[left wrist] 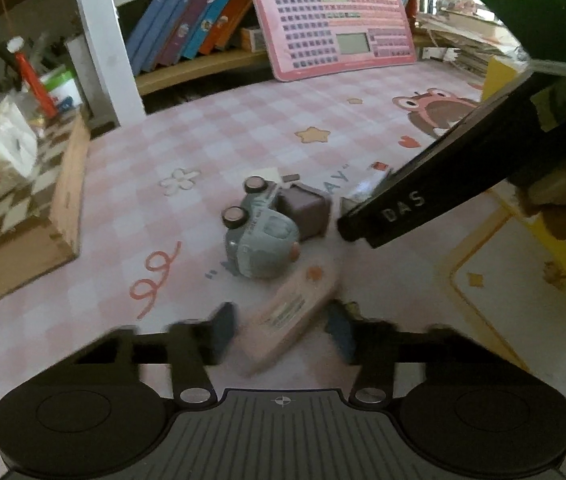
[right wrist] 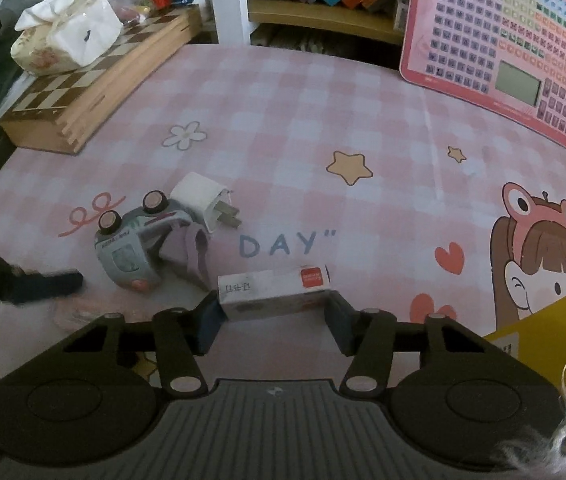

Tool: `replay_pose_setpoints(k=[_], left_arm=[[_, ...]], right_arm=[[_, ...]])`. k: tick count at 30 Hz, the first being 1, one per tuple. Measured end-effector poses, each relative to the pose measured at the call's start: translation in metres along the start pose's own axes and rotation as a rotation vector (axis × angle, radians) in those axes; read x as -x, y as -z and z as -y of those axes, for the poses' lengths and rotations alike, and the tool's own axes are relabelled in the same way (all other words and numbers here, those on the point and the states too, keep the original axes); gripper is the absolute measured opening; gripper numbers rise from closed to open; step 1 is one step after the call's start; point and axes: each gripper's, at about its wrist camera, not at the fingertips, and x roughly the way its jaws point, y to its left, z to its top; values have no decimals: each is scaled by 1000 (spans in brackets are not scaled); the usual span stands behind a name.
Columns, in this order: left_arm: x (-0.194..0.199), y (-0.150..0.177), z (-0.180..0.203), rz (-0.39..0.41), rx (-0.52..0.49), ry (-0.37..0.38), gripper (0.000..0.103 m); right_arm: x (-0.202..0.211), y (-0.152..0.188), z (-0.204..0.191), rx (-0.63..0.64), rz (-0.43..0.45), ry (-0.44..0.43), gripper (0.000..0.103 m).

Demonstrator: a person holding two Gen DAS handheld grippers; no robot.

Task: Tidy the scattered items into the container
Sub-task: 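Grasp the white-and-red small box with the right tool while the left tool grasps the pink eraser, then lift and carry the small box and pink eraser over the yellow box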

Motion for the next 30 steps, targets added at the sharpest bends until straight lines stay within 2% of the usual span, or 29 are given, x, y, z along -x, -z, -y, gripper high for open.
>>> replay_pose_setpoints(k=[2, 5, 18, 27, 30], left_arm=[[2, 1, 3, -10, -8, 10, 28], [3, 2, 7, -17, -17, 10, 23], [30, 18, 0, 46, 100, 17, 22], [71, 37, -4, 110, 187, 38, 22], [82, 43, -2, 121, 181, 31, 22]], right_arm=[[2, 0, 1, -6, 9, -9, 52], [7, 0, 1, -3, 26, -10, 52], [29, 12, -4, -35, 60, -19, 52], [70, 36, -13, -51, 101, -50, 52], [82, 45, -20, -39, 109, -67, 52]])
